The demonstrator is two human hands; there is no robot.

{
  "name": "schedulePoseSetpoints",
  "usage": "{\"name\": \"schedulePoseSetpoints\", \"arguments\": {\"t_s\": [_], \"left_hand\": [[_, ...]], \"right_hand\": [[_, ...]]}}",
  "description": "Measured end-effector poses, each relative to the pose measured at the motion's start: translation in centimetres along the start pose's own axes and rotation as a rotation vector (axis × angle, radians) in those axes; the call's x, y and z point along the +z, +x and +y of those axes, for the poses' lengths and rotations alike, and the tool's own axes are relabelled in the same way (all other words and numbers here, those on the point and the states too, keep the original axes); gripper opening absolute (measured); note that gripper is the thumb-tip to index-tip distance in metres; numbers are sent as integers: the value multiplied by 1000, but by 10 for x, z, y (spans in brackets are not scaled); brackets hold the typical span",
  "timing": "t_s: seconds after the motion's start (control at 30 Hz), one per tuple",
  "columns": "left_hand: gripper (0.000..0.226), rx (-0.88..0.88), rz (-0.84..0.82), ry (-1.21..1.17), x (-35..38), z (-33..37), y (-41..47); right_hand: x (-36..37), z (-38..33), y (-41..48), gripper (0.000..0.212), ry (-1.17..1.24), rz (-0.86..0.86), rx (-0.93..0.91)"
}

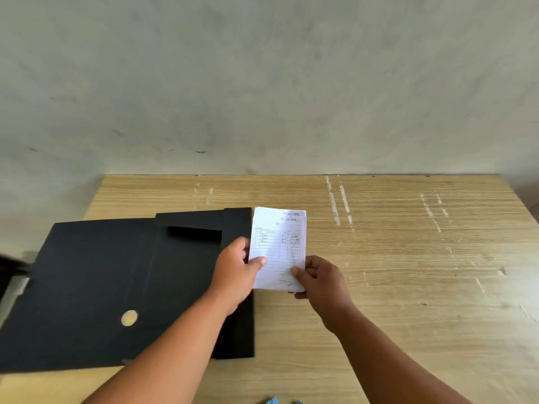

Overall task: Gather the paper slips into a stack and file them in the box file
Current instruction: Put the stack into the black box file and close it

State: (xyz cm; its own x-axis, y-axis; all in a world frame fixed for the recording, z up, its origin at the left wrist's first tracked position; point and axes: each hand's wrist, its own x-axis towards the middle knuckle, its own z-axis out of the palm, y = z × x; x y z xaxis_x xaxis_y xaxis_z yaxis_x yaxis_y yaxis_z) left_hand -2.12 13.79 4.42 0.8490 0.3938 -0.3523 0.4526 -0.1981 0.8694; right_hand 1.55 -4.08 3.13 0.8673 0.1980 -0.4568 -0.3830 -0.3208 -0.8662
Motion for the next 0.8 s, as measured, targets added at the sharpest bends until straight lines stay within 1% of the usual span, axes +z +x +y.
{"name": "schedulePoseSetpoints", "arguments": {"t_s": [0.1,0.17,0.3,0.43,0.5,0.57,0.63,0.7,0.73,0.8], "left_hand": [[15,-43,-9,-43,-47,-10,5],[16,-82,1,-84,-76,-19,7],[20,-166,52,-123,-130,-40,6],[17,-271,70,-86,-164,-65,4],[17,-319,73,-64,-170,-79,4],[20,-346,93,-45,-170,-90,3],[30,-354,117,-20,-162,-96,3],[48,-333,118,5,-148,-97,4],[53,-316,120,29,-140,-97,5],[54,-279,138,106,-121,-95,9]], "right_hand": [[40,-14,-1,7,7,-39,7],[65,-19,-3,8,-10,-32,-6],[105,-19,-8,25,-288,152,-82],[128,-6,-11,45,-370,226,-11],[133,1,-9,49,-440,253,4],[134,5,-6,50,-425,267,60],[133,8,-4,51,-380,260,128],[132,10,-3,49,-355,250,141],[131,10,-3,47,-341,244,143],[129,9,-1,46,-313,228,153]]}}
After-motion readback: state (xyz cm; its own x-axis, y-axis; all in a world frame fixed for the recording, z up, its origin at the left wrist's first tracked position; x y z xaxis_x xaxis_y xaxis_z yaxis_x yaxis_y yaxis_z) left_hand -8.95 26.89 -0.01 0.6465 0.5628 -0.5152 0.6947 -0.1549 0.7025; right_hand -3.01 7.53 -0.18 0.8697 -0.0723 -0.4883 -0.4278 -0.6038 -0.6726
